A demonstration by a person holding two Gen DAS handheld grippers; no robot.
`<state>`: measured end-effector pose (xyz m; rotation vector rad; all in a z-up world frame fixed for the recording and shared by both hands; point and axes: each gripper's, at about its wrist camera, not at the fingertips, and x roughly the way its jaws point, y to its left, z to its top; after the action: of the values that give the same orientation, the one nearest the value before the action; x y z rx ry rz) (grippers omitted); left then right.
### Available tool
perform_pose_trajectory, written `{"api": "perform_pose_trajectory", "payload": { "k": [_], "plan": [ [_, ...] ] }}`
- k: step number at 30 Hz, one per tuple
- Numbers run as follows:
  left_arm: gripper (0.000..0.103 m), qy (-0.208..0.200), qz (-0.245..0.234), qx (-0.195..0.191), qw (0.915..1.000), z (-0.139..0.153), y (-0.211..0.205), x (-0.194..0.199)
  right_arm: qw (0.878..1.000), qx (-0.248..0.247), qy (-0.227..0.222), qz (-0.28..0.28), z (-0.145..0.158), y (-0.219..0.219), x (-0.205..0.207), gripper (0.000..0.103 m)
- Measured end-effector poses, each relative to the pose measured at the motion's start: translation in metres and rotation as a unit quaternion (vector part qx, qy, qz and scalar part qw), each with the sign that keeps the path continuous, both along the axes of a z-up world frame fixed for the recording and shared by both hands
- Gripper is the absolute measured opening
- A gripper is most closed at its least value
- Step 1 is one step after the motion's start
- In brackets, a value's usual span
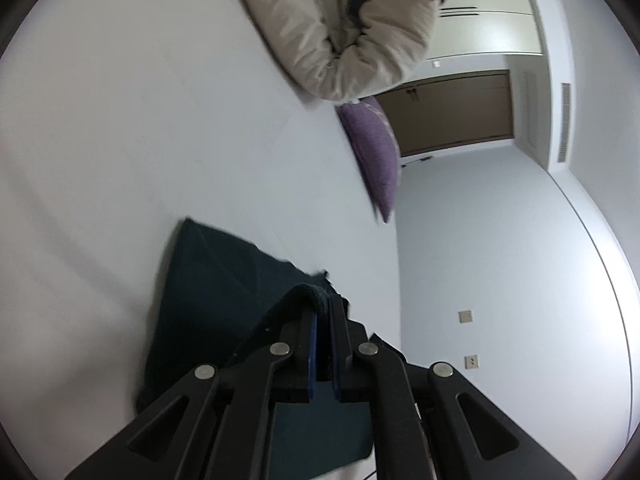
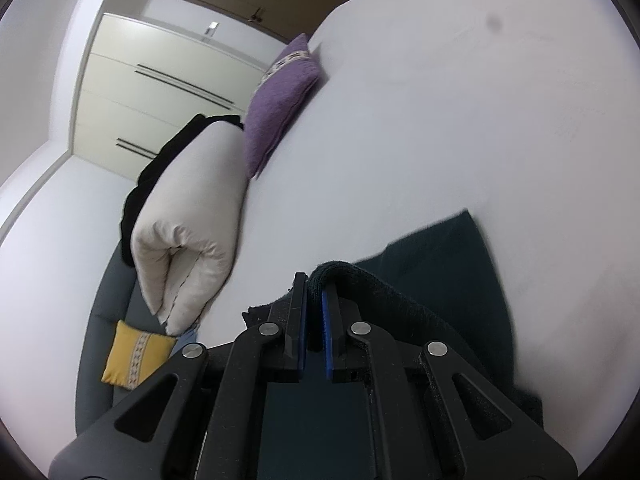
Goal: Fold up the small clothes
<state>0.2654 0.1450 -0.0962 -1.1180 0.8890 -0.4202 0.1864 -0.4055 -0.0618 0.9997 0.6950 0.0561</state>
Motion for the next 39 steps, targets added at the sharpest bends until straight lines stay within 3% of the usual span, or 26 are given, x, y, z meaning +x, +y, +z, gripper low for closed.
{"api": "perform_pose_trajectory", "payload": {
  "k": [6,9,11,12,13,15,16,17,19,24,28,34,39],
  "plan": [
    [0.007,0.027,0.011,0.029,0.9991,-0.029,-0.008,0.042,0.999,-0.022,0.034,-0.014,-0.034,-0.004,0.056,0.005],
    [0.009,0.058,0.016,0.065,0.9960,-0.047,-0.012,0.055,0.997,-0.043,0.069,-0.016,-0.058,-0.005,0.086,0.009],
    [0.010,0.069,0.020,0.062,0.9955,-0.057,-0.009,0.059,0.994,-0.054,0.091,-0.010,-0.071,-0.006,0.096,0.010],
    [0.018,0.073,0.022,0.057,0.9955,-0.059,-0.007,0.059,0.994,-0.054,0.093,-0.007,-0.075,-0.006,0.101,0.010],
    [0.033,0.071,0.026,0.054,0.9957,-0.058,-0.005,0.057,0.995,-0.053,0.086,-0.006,-0.076,-0.006,0.103,0.013],
    [0.051,0.061,0.037,0.054,0.9960,-0.052,0.000,0.051,0.995,-0.067,0.070,-0.008,-0.072,-0.006,0.102,0.026],
    [0.055,0.057,0.043,0.057,0.9958,-0.047,0.004,0.046,0.995,-0.075,0.065,-0.010,-0.069,-0.007,0.101,0.039],
    [0.056,0.053,0.046,0.060,0.9957,-0.042,0.006,0.041,0.995,-0.079,0.061,-0.013,-0.066,-0.007,0.097,0.046],
    [0.057,0.037,0.053,0.077,0.9949,-0.030,0.010,0.033,0.993,-0.095,0.066,-0.024,-0.057,-0.012,0.085,0.050],
    [0.057,-0.003,0.023,0.150,0.9884,-0.006,-0.006,0.005,0.988,-0.138,0.062,-0.010,-0.036,-0.008,0.067,0.050],
    [0.057,-0.014,-0.008,0.210,0.9777,-0.009,-0.022,-0.033,0.979,-0.190,0.069,0.022,-0.033,0.012,0.045,0.050],
    [0.057,-0.035,-0.031,0.266,0.9627,-0.016,-0.032,-0.087,0.958,-0.271,0.062,0.072,-0.039,0.045,-0.009,0.048],
    [0.057,-0.042,-0.046,0.282,0.9573,-0.024,-0.039,-0.106,0.951,-0.289,0.051,0.101,-0.039,0.053,-0.057,0.048]
  ]
}}
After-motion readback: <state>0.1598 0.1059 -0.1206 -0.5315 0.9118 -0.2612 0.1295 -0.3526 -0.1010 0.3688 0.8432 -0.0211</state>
